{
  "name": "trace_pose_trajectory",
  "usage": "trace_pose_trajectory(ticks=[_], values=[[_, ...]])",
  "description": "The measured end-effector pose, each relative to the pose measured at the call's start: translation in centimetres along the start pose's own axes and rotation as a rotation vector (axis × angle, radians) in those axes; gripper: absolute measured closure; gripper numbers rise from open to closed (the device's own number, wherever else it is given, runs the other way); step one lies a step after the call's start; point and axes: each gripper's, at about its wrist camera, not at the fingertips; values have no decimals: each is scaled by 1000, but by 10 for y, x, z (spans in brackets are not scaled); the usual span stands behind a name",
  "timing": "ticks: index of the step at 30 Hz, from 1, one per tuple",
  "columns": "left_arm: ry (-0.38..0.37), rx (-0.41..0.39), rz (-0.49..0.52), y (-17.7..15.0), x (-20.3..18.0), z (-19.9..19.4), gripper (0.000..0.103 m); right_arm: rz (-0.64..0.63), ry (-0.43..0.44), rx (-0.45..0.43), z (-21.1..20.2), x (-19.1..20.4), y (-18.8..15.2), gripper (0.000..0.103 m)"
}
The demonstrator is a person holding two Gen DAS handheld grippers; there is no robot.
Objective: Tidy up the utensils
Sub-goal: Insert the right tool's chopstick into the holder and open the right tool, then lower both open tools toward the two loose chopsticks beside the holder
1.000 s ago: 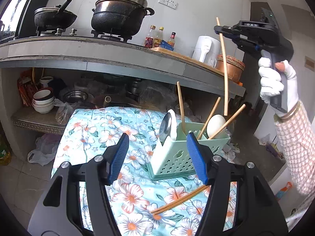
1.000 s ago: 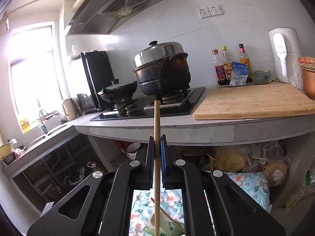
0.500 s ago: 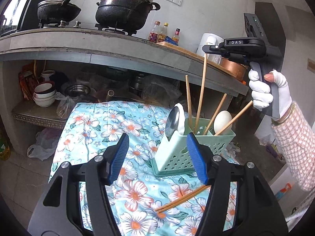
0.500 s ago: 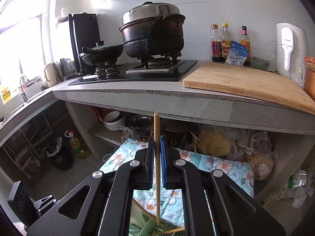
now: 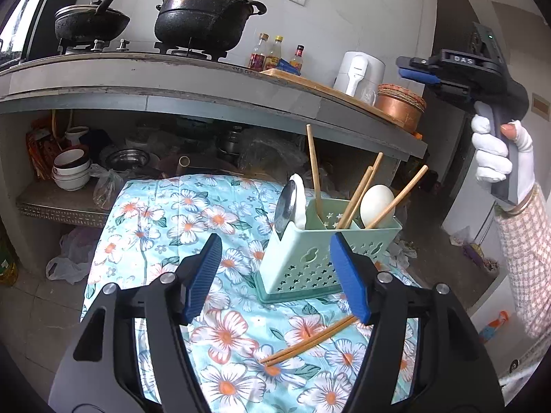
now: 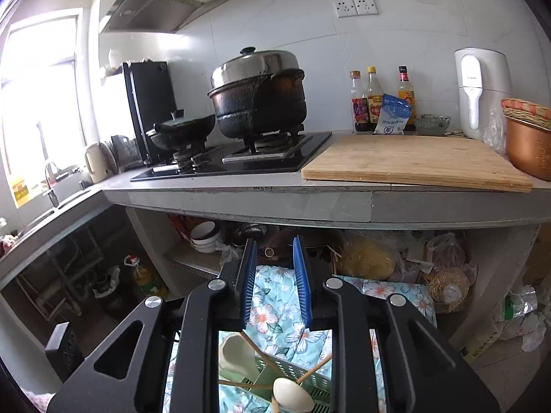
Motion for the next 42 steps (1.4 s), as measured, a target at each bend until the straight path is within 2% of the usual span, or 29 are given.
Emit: trace_pose_trajectory(ticks=[5, 9, 13, 18, 23, 28, 42], values=[[-30, 41, 9, -7, -4, 6, 36, 86, -42, -39, -60, -22, -32, 69], [-60, 72, 19, -13, -6, 13, 32, 245, -73, -2, -88, -51, -80, 65], [-83, 110, 37, -22, -10, 21, 32, 409, -124, 111, -89, -74, -147, 65], [-90, 180, 57, -35, -17, 38, 31, 613, -129, 285, -69, -86, -236, 65], [-52, 228, 83, -46, -25, 53, 31, 720, -117, 437, -43, -79, -292, 65], [-26, 265, 112, -56, -32, 64, 31, 738, -82, 512, -25, -68, -312, 65], [62, 388, 231, -84, -39, 94, 31, 772, -60, 544, -13, -68, -329, 65]])
Point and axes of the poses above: each gripper's, at about its wrist camera, not at the fingertips, and z roughly the way its jaws point, x to its left, y to its top, and after that the axes turned 9 degrees about -x, right-handed
